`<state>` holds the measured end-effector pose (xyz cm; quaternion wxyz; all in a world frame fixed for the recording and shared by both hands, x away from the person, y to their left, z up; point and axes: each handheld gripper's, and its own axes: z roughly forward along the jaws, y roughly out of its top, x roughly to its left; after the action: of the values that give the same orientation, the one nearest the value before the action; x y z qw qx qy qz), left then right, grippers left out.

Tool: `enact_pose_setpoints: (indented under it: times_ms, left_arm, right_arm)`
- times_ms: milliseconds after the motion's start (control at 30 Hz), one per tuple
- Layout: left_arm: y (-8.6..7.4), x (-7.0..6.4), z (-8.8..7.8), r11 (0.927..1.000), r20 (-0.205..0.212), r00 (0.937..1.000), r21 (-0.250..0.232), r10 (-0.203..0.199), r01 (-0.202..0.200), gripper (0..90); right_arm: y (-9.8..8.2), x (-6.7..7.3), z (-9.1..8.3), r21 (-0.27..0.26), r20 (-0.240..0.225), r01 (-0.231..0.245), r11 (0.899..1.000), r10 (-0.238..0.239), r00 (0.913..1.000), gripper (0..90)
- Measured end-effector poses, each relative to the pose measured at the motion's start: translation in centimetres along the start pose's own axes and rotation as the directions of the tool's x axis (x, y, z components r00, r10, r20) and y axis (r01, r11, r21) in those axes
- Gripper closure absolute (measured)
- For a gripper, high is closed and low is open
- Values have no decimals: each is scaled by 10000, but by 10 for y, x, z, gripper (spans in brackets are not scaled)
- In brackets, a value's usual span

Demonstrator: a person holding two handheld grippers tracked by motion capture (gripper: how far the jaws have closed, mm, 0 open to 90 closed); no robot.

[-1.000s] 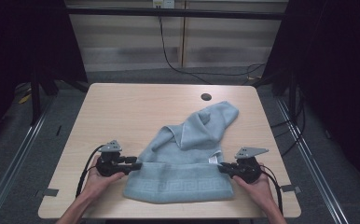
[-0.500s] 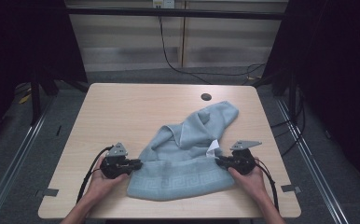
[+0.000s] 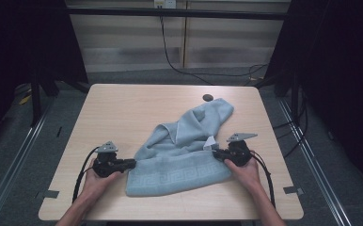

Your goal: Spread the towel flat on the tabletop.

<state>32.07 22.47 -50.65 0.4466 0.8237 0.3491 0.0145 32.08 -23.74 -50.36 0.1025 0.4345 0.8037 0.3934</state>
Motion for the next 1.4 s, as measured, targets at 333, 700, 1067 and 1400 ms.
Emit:
enact_pose_setpoints:
  times_ms: [333,700,1067,1400]
  left_arm:
    - [18,-38,-47,9759,1222,9902,-2147,670,-396,850]
    - [-8,-64,-74,9751,1443,9826,-2044,1168,-859,848]
    - [-26,-62,-83,9769,2651,9578,-2062,1116,-567,725]
    - [-1,-40,-60,9770,2482,9657,-2118,761,-225,677]
  right_arm:
    - [-2,33,-75,-1771,-540,485,9830,-589,9968,827]
    - [-28,55,-118,-2263,-1043,592,9723,-846,9909,813]
    - [-50,67,-142,-2487,-1231,626,9666,-956,9878,638]
    - [-24,44,-85,-1447,-1554,521,9881,-747,9850,639]
